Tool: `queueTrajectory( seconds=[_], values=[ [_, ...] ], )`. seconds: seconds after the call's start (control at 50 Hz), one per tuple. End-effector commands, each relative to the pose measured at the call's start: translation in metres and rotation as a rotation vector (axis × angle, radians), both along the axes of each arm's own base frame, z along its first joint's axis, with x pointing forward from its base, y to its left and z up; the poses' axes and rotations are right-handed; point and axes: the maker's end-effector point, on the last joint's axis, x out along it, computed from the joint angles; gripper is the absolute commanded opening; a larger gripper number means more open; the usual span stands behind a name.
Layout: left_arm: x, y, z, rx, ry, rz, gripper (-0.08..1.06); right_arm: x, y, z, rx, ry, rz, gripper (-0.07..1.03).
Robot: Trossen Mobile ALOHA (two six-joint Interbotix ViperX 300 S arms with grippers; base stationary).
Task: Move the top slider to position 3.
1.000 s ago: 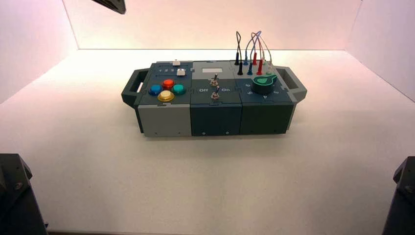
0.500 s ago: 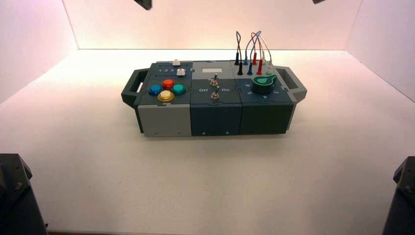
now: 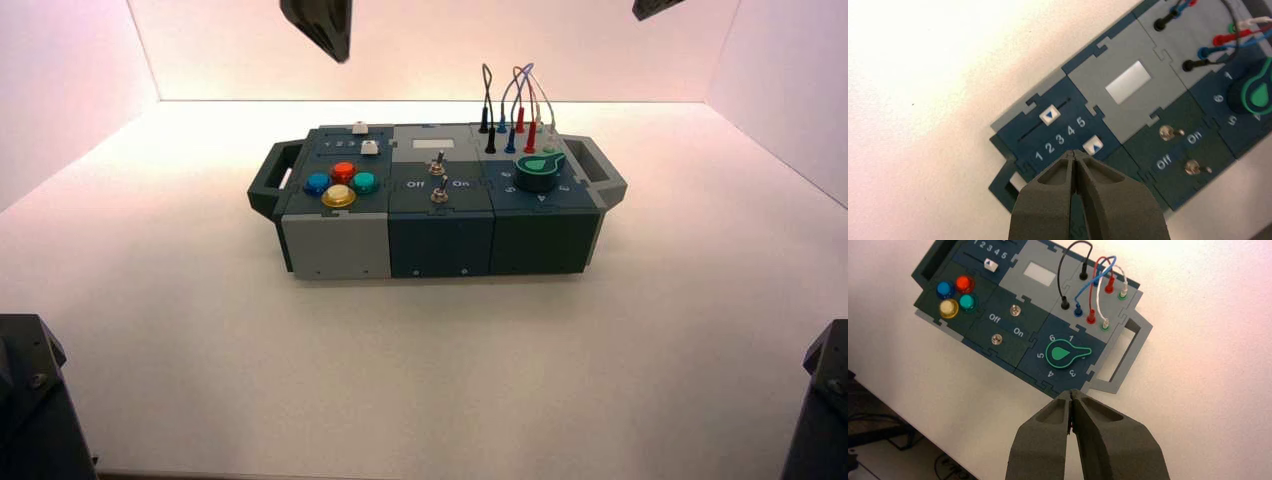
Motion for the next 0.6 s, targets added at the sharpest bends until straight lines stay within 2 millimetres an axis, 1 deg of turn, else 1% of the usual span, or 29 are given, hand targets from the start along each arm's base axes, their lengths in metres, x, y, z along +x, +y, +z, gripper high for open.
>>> queueTrajectory(
  seconds=[0.02, 0.14, 0.26, 0.46, 0.6],
  values=[
    [0.016, -0.01, 0.004, -0.021, -0.034, 0.001, -0.03, 0.005, 0.002, -0.001, -0.019, -0.014, 0.038, -0.02],
    [0.024, -0.012, -0.004, -0.013, -0.029, -0.006, -0.03, 0.006, 0.003, -0.008, -0.046, -0.005, 0.076, -0.02],
    [0.027, -0.015, -0.011, -0.004, -0.022, -0.02, -0.03, 0.005, 0.005, -0.014, -0.053, -0.009, 0.103, -0.02],
    [0.032, -0.017, -0.013, -0.001, -0.025, -0.033, -0.03, 0.007, 0.017, -0.014, -0.03, -0.086, 0.141, -0.02],
    [0.033, -0.018, -0.018, 0.001, -0.018, -0.032, -0.03, 0.007, 0.021, -0.02, -0.022, -0.115, 0.151, -0.02]
  ],
)
